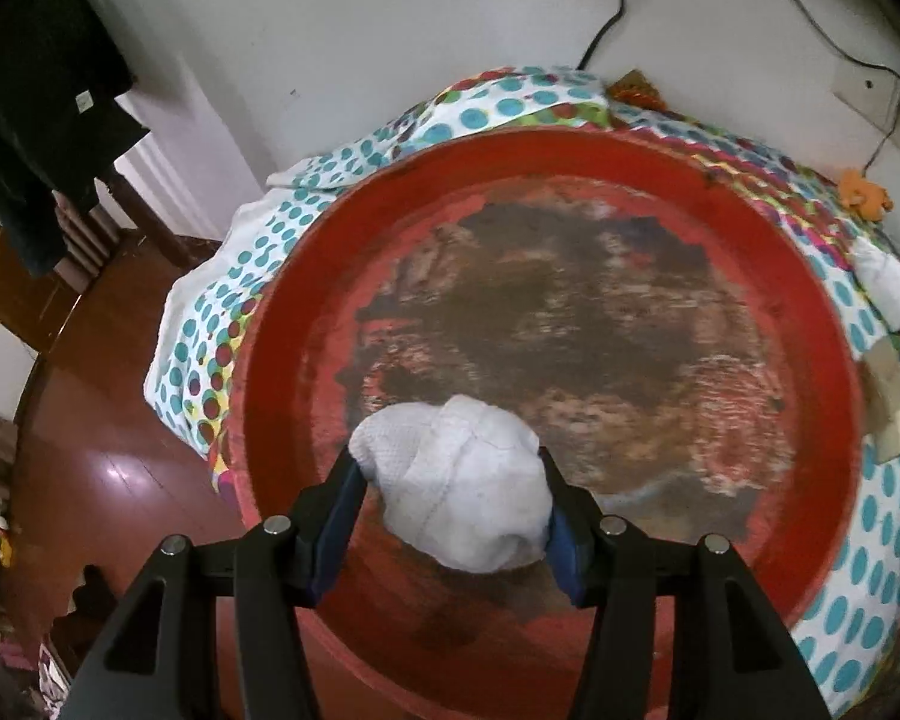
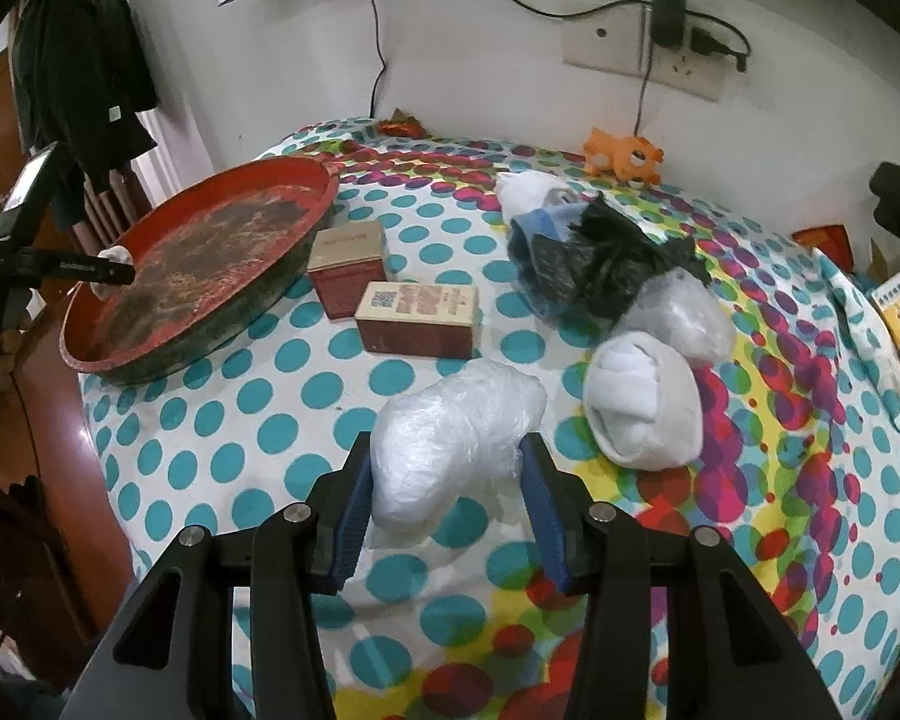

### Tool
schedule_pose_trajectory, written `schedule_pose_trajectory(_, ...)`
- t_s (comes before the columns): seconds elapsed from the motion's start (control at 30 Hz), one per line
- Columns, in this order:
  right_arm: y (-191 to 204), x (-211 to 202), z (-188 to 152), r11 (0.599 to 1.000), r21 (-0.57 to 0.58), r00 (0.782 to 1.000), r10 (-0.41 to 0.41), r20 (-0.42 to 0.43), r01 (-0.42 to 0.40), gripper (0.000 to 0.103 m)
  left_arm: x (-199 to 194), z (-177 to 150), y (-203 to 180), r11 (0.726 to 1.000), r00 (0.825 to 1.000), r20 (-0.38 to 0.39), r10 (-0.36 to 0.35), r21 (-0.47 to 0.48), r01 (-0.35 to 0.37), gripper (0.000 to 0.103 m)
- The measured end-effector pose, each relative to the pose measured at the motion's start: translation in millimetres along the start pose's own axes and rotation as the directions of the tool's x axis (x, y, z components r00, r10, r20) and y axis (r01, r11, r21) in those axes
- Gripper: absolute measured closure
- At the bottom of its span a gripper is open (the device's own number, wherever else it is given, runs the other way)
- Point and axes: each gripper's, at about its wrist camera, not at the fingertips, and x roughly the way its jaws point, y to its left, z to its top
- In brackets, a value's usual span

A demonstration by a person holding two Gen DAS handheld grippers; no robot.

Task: Organize objects
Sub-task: 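Carry the white cloth bundle onto the red tray and open the left tool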

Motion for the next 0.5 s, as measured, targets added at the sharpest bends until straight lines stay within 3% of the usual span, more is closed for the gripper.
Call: schedule_pose_trajectory(0.5, 35, 9, 15, 0.997, -0.072, 1.0, -0.014, -0.009, 0.014, 0.058, 18, -6, 31, 0.999, 1.0, -0.007, 0.023, -0.033, -0.023, 0.043)
